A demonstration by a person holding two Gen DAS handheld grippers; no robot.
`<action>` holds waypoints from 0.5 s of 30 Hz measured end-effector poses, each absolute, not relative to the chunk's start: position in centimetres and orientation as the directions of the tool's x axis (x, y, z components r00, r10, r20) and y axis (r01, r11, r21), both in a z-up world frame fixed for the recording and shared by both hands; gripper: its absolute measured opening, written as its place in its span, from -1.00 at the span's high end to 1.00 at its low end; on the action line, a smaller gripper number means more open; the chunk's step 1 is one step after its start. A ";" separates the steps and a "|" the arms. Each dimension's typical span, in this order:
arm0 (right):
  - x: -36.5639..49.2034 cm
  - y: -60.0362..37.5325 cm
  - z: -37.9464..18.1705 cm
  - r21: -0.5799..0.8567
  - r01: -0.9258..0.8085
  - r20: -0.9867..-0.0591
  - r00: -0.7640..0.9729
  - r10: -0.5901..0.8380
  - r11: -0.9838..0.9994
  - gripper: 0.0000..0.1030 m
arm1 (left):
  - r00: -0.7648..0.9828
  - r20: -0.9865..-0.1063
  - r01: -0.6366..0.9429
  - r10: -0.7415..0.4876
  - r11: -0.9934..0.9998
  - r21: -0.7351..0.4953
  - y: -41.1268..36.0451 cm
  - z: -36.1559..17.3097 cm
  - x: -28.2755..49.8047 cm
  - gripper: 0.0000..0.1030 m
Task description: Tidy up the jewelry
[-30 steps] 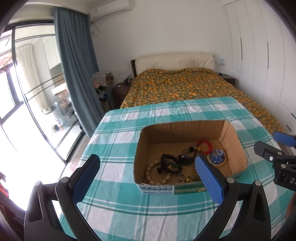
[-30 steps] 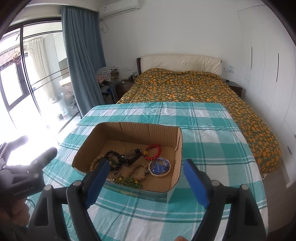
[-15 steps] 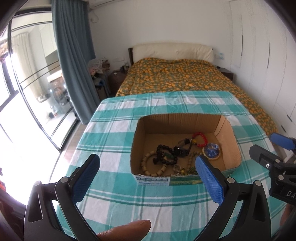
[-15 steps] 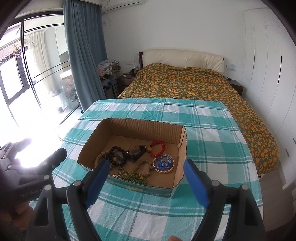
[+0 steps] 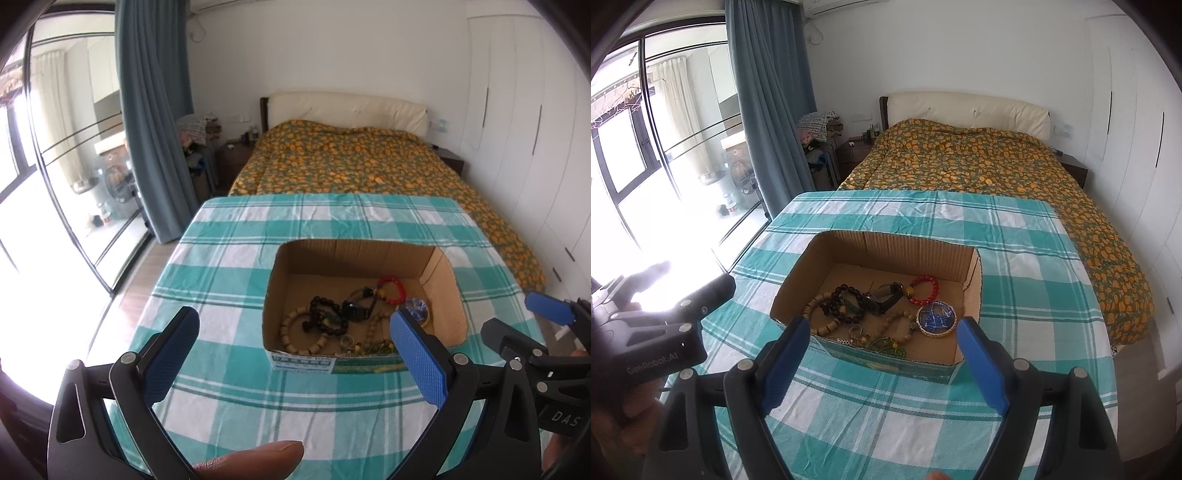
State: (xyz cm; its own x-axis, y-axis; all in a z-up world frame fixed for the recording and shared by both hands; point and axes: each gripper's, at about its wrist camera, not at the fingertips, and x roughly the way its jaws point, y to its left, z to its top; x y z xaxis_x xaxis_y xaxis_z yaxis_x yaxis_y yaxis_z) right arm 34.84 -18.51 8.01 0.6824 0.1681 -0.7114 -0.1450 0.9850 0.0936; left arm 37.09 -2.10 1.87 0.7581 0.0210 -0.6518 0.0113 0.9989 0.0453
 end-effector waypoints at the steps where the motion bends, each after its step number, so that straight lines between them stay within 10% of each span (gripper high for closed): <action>1: 34.9 -18.5 7.9 0.094 -0.144 -0.713 0.681 0.168 0.985 -0.62 | 0.758 -0.652 0.010 0.025 0.999 0.049 -2.1 1.8 37.2 -0.99; 15: 35.1 -18.4 7.8 0.085 -0.139 -0.720 0.676 0.157 0.987 -0.62 | 0.754 -0.655 -0.007 0.052 0.997 0.070 -2.0 1.5 37.5 -0.99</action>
